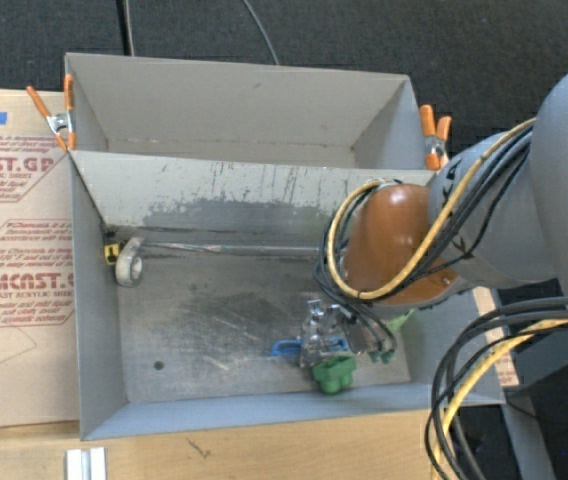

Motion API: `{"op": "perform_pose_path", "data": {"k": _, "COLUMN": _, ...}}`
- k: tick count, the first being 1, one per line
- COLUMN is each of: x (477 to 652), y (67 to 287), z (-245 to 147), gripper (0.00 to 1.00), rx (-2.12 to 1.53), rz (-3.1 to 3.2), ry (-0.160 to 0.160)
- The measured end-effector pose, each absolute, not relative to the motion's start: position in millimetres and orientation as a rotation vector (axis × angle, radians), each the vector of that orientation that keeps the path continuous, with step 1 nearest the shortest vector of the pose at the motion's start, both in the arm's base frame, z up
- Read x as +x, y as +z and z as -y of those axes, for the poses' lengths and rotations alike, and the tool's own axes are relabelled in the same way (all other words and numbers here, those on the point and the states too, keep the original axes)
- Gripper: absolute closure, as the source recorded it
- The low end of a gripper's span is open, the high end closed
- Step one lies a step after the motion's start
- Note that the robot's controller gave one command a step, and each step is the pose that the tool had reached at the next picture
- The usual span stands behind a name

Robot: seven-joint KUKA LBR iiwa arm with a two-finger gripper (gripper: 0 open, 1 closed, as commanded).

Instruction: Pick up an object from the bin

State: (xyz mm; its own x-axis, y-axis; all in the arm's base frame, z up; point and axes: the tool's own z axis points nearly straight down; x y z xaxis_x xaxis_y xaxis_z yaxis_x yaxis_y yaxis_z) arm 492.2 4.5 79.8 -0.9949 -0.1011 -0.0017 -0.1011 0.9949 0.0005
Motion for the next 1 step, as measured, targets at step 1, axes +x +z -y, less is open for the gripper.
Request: {"op": "perform_pose_path", "data": {"k": 1, "x": 485.1, "y": 203.7, "z": -24.4, "gripper": 1.0, "rx": -0.26, "rz": -3.123, "ry": 0.0}}
